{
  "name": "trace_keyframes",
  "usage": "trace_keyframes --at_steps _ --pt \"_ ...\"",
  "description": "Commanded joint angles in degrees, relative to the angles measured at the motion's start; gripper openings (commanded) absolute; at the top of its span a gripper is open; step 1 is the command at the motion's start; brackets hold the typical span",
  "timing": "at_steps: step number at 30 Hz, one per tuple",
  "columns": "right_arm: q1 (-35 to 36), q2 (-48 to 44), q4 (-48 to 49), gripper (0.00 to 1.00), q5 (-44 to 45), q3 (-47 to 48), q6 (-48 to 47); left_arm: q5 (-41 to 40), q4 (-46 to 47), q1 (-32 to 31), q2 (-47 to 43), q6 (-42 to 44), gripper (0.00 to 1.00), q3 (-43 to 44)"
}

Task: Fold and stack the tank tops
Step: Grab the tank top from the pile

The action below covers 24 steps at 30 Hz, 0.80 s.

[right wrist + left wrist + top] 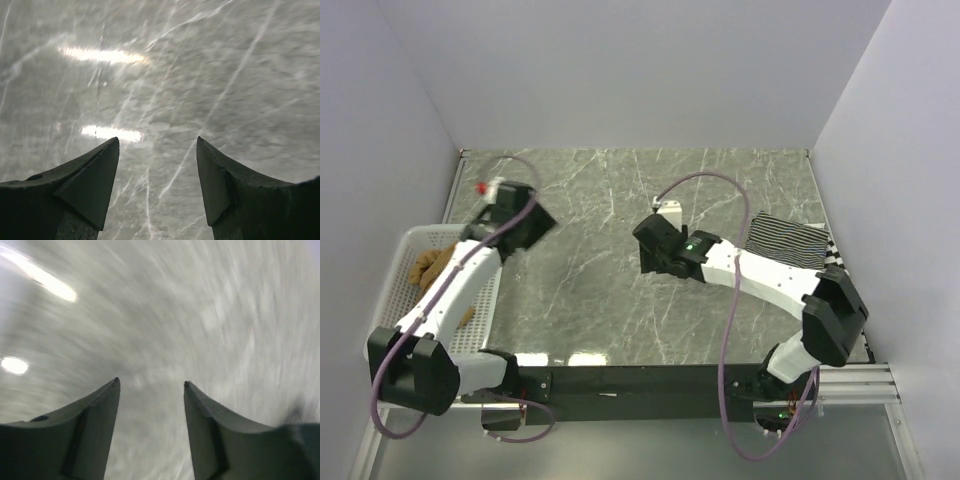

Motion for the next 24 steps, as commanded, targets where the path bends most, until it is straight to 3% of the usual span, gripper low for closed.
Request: trace_keyframes --at_steps 1,3,9,17,24 --pt "0.8 0.8 4.4 0.7 -1.8 1.3 -1.0 -15.7 -9.7 10.2 -2.7 -8.1 0.61 4.2" --pt "1.0 0.1 6.1 0.7 -3.5 0.2 -1.9 -15.5 -10.9 19.0 -3.1 -12.2 0.7 3.8" --pt "1.1 -3.7 8.2 0.7 -7.7 -3.7 -3.6 -21.0 -14.5 30.9 0.4 -20.8 0.78 3.7" --pt "1.1 -8.6 9.8 0.7 -8.1 -9.0 -3.4 -22.5 -11.9 36.9 9.2 -23.7 0.87 2.7" --pt "1.0 -8.7 10.2 0.7 -8.4 -10.0 -3.3 -23.8 -11.1 38.9 16.3 -24.8 0.8 3.0"
